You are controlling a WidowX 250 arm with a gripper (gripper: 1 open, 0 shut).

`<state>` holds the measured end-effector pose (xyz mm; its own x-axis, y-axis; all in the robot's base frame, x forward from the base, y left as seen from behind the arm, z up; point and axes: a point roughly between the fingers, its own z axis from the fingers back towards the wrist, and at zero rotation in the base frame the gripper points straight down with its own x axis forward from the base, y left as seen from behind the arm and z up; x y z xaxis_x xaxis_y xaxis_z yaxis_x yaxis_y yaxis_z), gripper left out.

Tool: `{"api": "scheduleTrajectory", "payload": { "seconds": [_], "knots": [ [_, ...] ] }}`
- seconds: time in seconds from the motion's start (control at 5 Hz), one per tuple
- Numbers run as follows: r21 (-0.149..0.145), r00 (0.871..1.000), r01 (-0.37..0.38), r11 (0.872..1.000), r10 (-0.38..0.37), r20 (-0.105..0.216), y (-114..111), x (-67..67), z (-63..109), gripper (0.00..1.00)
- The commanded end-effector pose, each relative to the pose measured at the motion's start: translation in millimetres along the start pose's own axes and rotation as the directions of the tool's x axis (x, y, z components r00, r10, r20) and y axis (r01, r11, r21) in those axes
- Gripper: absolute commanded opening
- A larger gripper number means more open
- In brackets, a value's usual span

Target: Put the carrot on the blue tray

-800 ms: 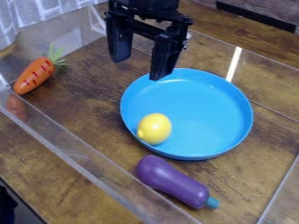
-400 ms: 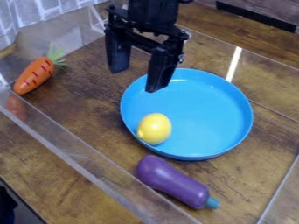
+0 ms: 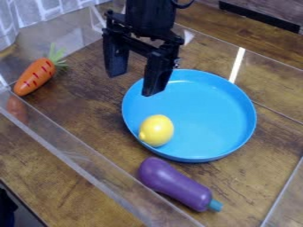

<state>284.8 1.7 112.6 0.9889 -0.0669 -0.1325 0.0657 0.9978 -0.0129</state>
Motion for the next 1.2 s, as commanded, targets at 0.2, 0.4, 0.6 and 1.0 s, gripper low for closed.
{"api": "scheduleTrajectory", "payload": {
  "seconds": [0.2, 0.4, 0.6, 1.0],
  "knots": [
    [-0.008, 1.000, -0.004, 1.000, 0.004, 0.009, 12.3, 0.1, 0.3, 1.00],
    [-0.010, 1.000, 0.004, 1.000, -0.004, -0.001, 15.7, -0.9, -2.9, 1.00],
    [-0.012, 1.000, 0.012, 1.000, -0.012, -0.009, 18.7, -1.9, -5.6, 1.00],
    [-0.016, 0.999, 0.030, 0.999, -0.031, -0.020, 25.8, -4.5, -9.6, 1.00]
  ]
}}
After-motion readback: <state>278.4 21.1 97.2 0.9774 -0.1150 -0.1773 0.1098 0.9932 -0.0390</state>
